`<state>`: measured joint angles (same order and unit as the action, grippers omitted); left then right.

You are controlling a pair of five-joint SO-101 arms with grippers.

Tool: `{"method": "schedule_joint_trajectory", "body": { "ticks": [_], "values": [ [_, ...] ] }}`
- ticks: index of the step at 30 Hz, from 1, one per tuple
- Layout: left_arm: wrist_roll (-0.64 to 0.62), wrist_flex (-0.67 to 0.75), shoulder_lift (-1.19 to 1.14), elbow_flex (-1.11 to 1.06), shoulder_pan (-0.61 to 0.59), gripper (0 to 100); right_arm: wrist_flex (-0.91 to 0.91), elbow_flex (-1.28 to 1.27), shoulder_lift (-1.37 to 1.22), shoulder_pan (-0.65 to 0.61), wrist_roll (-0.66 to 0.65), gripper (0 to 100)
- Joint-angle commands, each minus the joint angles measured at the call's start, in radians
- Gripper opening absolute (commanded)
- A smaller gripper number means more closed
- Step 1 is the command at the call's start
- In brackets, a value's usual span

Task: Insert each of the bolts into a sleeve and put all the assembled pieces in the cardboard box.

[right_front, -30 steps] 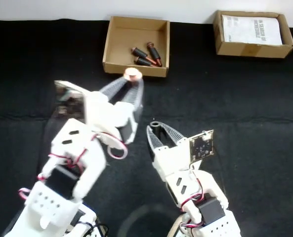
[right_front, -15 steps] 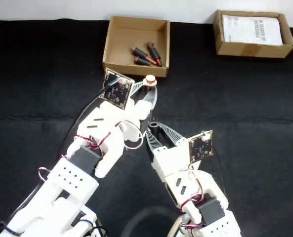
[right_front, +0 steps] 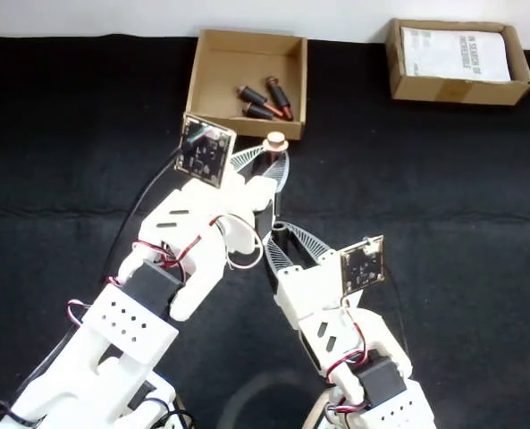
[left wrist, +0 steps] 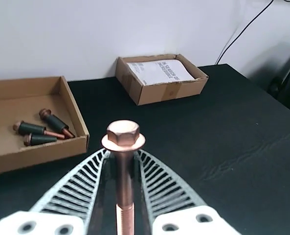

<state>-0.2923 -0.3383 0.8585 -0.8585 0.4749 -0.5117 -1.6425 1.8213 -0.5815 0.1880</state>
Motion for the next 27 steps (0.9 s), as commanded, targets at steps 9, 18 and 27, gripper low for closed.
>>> {"method": "schedule_joint_trajectory", "body": {
  "ticks": [9, 18, 27],
  "values": [
    [-0.052, -0.008, -0.004, -0.010, 0.008, 1, 0.021, 0.015, 0.010, 0.047, 0.008, 0.7],
    [-0.149, -0.008, -0.005, -0.054, 0.013, 1, 0.022, 0.016, 0.010, 0.054, 0.008, 0.7],
    [-0.149, -0.005, -0.005, -0.028, 0.015, 1, 0.022, 0.005, 0.004, 0.036, 0.012, 0.7]
  ]
}}
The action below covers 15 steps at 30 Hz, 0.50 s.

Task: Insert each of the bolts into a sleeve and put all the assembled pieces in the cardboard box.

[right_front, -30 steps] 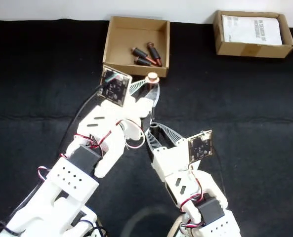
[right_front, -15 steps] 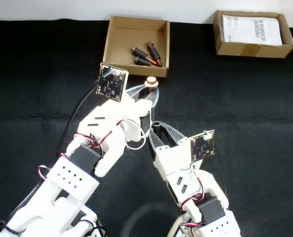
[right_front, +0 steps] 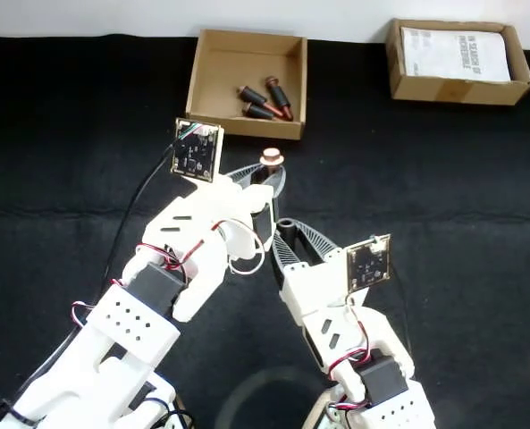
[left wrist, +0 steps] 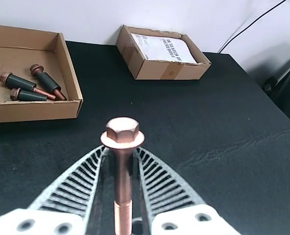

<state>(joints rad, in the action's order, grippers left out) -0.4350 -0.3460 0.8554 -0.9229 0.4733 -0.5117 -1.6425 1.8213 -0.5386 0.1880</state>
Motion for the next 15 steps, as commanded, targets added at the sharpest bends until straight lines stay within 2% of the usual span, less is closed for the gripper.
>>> {"method": "schedule_joint_trajectory", "body": {
  "ticks": [1, 15],
  "values": [
    [-0.006, 0.003, -0.002, 0.045, 0.018, 1, 0.021, 0.005, 0.004, -0.016, 0.014, 0.7],
    [-0.005, -0.074, -0.002, 0.071, 0.056, 1, 0.021, -0.016, 0.008, -0.028, 0.011, 0.7]
  ]
}}
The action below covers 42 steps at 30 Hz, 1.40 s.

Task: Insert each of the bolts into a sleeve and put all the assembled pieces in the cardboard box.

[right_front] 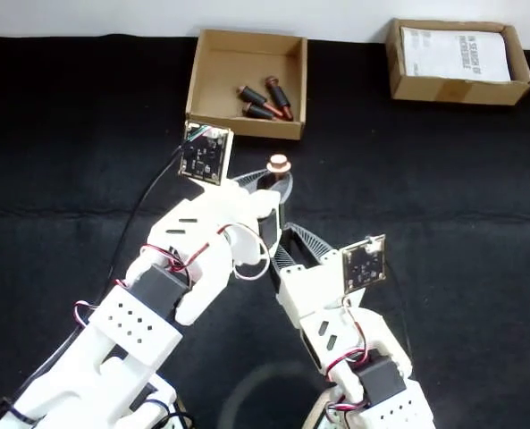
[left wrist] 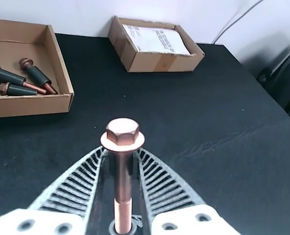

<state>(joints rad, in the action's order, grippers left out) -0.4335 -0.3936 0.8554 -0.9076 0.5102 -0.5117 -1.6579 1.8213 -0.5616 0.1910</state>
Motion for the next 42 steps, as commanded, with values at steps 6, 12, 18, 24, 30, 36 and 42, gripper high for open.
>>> {"method": "schedule_joint_trajectory", "body": {
  "ticks": [6, 12, 18, 24, 30, 36, 42],
  "values": [
    [-0.008, -0.106, -0.002, -0.015, 0.068, 1, 0.022, 0.002, 0.008, -0.005, 0.008, 0.7],
    [-0.003, -0.104, -0.002, -0.044, 0.070, 1, 0.022, 0.016, 0.010, -0.004, 0.005, 0.7],
    [-0.002, -0.110, -0.002, -0.038, 0.064, 2, 0.022, 0.071, 0.007, -0.004, -0.077, 0.7],
    [-0.006, -0.221, 0.001, -0.010, 0.070, 24, 0.022, 0.074, 0.008, -0.001, -0.095, 0.7],
    [0.000, -0.413, 0.001, 0.077, 0.058, 28, 0.022, 0.074, 0.007, -0.001, -0.100, 0.7],
    [0.000, -0.470, 0.005, 0.130, -0.028, 29, 0.022, 0.076, 0.007, 0.001, -0.101, 0.7],
    [0.000, -0.575, 0.005, 0.211, -0.105, 28, 0.022, 0.094, 0.008, 0.027, -0.164, 0.7]
  ]
}}
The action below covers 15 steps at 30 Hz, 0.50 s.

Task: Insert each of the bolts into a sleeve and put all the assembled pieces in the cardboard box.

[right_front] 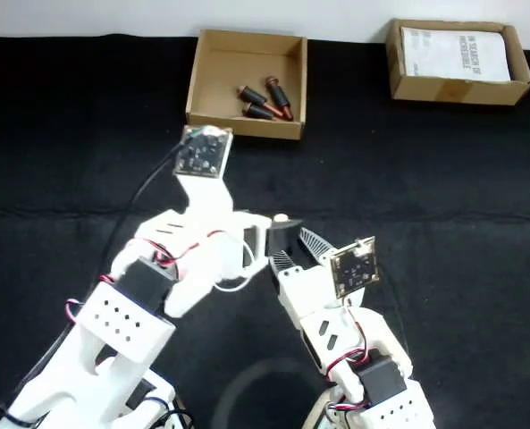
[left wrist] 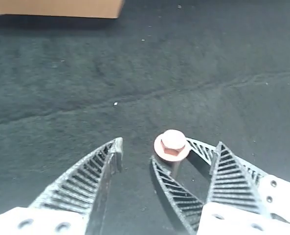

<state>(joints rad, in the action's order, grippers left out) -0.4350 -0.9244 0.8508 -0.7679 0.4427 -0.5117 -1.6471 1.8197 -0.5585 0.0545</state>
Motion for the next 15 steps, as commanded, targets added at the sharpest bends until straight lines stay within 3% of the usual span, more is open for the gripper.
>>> {"method": "schedule_joint_trajectory", "body": {
  "ticks": [1, 5, 10, 15],
  "values": [
    [0.002, -0.071, 0.012, 0.088, -0.050, 28, 0.022, 0.105, 0.007, 0.047, -0.028, 0.7],
    [0.002, -0.161, 0.012, 0.145, -0.090, 28, 0.028, 0.174, 0.004, 0.137, -0.029, 0.7],
    [0.000, -0.221, 0.012, 0.185, -0.162, 28, 0.199, 0.246, -0.015, 0.209, -0.040, 0.7],
    [-0.005, -0.258, 0.012, 0.179, -0.240, 28, 0.424, 0.361, -0.185, 0.213, -0.198, 0.7]
  ]
}}
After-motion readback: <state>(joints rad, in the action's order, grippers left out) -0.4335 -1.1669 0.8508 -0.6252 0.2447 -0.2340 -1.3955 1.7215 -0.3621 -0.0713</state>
